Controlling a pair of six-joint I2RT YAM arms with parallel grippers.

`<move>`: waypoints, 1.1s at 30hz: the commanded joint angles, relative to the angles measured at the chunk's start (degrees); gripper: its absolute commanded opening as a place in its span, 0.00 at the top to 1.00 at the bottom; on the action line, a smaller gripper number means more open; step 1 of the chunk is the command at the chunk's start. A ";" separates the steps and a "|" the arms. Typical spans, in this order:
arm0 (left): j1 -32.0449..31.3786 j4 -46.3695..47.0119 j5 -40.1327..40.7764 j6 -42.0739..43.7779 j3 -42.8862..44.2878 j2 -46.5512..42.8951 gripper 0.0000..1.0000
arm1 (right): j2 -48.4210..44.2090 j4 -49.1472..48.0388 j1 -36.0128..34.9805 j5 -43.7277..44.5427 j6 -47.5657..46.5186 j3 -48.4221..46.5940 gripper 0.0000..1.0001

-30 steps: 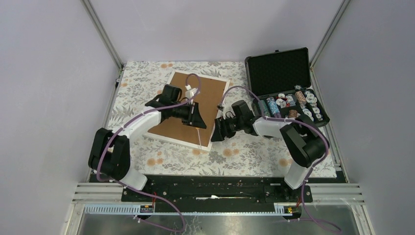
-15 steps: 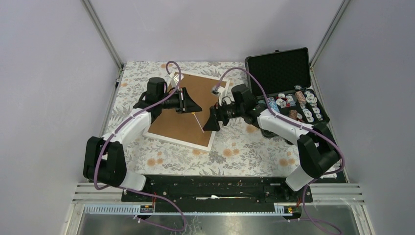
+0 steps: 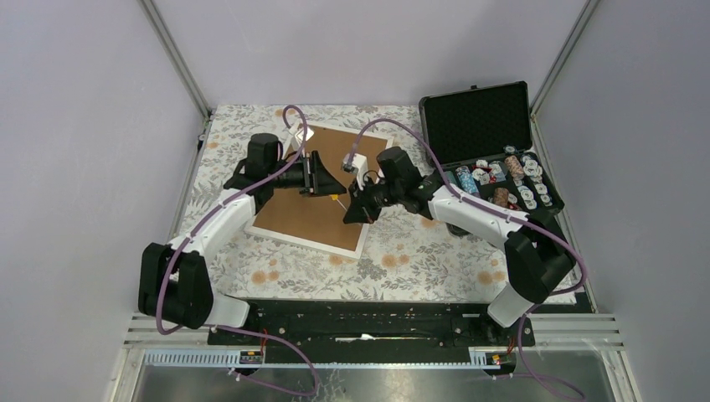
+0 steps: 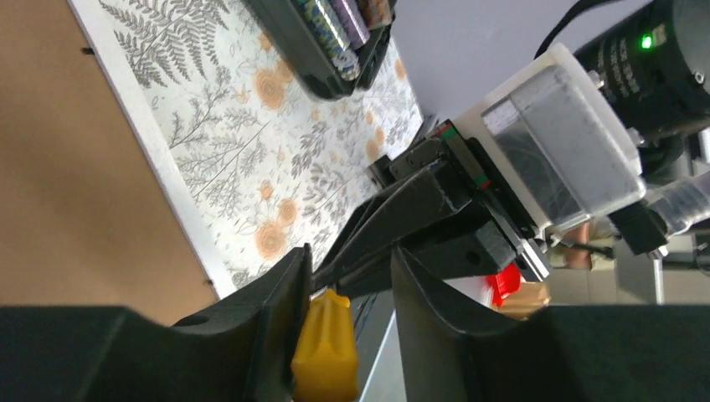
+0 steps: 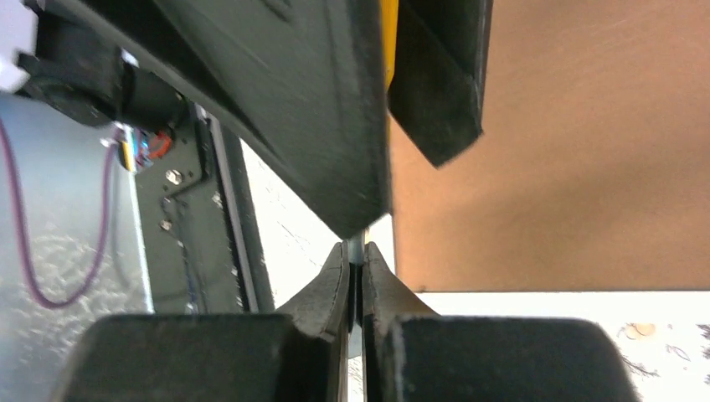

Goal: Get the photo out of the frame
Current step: Adjust the screwdriver.

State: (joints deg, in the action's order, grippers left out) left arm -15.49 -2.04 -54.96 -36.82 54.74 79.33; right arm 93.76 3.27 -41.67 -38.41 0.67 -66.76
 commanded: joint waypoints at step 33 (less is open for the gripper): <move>-3.62 -29.17 -7.26 17.48 6.61 4.53 0.54 | -3.33 17.39 -4.10 8.87 -28.68 -4.03 1.00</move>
State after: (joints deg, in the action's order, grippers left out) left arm -18.26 -32.62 -60.60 -19.81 62.30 84.55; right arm 91.68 21.06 -45.34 -29.56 -27.33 -68.29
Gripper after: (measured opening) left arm 0.455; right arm 0.048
